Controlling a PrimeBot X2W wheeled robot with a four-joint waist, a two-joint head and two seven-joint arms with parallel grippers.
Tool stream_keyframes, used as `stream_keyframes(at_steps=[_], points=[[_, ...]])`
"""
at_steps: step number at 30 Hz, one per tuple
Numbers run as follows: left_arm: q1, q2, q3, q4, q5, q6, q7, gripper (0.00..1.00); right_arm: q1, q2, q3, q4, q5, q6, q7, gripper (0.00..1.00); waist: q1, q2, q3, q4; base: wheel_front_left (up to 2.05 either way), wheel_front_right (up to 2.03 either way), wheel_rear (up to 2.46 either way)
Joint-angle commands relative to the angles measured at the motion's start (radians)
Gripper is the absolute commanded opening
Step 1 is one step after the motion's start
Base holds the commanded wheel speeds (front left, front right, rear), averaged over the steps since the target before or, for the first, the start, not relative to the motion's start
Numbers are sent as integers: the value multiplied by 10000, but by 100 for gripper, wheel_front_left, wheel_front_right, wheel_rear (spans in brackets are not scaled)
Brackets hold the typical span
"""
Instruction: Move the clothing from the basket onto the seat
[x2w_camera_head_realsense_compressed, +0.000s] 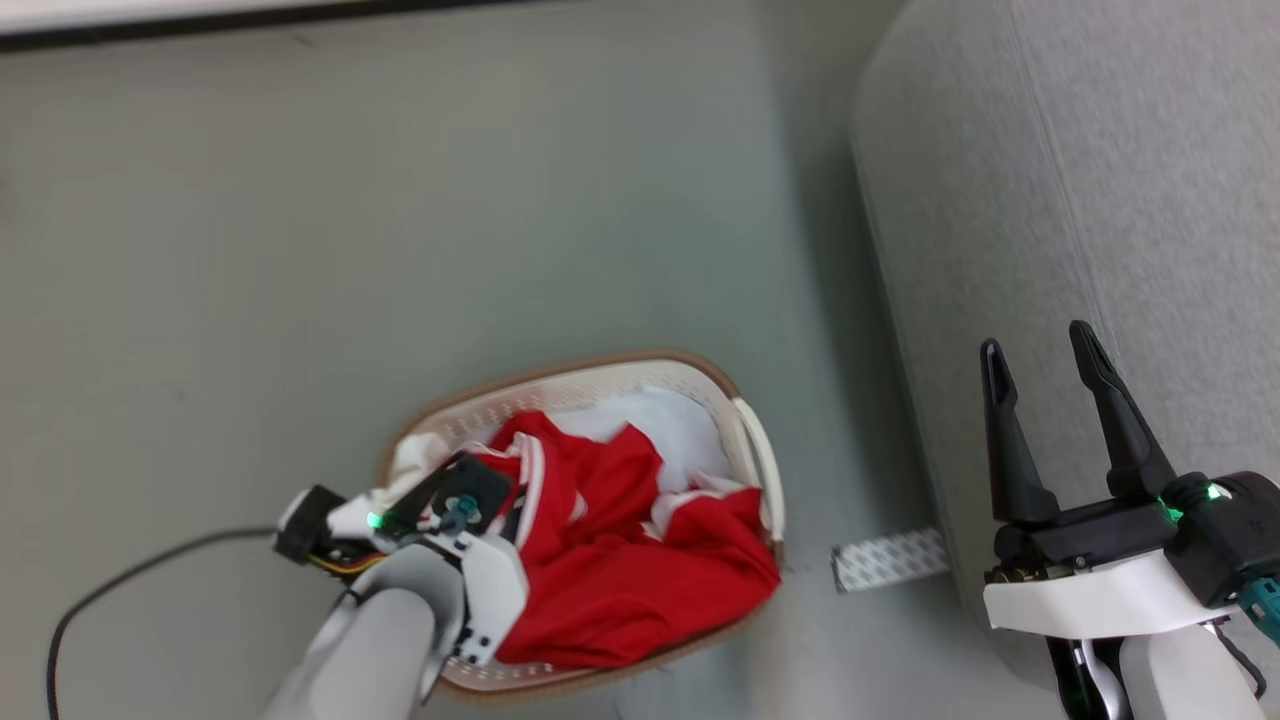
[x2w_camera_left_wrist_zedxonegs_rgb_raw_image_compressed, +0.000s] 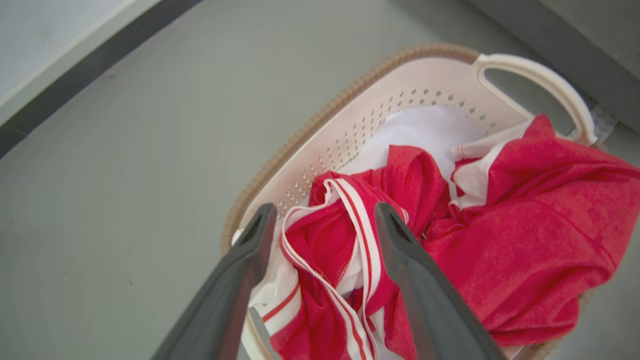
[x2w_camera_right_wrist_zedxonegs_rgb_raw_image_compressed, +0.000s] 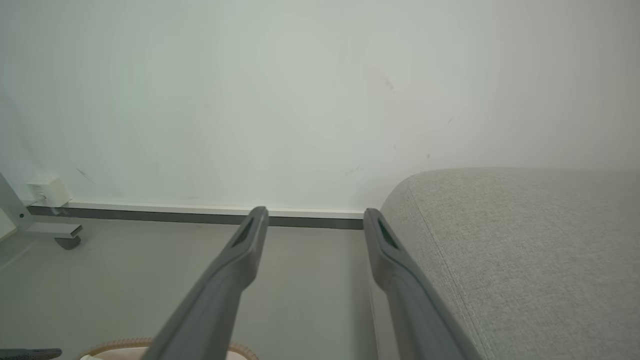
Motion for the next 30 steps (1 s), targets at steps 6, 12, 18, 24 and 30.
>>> stream_keyframes(at_steps=[6,12,18,24,30], points=[[-977,405,15,1457,433,635,1651,100,-293,-23,230,-270,585,-21,3,100,-3,0,1240,-1033,0,0,0],[-1629,690,-74,2113,635,1060,2347,100,-456,-20,315,-349,813,-21,3,100,-3,0,1595,-1297,0,0,0],[-2076,934,-175,2418,626,1312,2463,100,-525,-20,328,-414,977,-21,3,100,-3,0,1759,-1403,0,0,0],[-2388,1054,-243,2658,491,1368,2417,100,-507,-20,432,-369,1057,-21,3,100,-3,0,1838,-1368,0,0,0],[-2774,1184,-335,2909,454,1371,2535,100,-760,-20,604,-513,1136,-21,3,100,-3,0,2247,-1481,0,0,0]])
